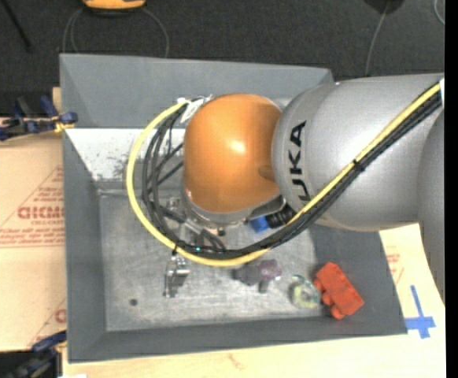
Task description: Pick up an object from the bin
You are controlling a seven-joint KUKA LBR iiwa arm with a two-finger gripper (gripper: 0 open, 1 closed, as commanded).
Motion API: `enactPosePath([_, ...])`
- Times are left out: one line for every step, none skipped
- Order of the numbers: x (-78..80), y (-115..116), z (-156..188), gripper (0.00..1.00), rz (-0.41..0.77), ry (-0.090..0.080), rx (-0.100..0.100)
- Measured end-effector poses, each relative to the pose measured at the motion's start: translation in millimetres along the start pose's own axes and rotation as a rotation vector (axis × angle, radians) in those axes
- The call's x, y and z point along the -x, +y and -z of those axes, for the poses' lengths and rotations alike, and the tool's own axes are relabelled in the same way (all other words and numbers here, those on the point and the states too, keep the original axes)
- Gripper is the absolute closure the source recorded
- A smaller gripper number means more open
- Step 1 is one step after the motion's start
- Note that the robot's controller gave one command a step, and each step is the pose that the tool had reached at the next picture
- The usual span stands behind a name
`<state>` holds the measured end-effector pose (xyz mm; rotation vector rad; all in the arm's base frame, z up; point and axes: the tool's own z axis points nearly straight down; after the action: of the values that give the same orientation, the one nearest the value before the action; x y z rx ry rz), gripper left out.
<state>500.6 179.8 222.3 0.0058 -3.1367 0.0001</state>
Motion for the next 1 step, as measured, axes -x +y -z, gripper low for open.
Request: enactPosePath([36.0, -101.7, -151.7, 0.0, 0.006, -0.015, 0.003])
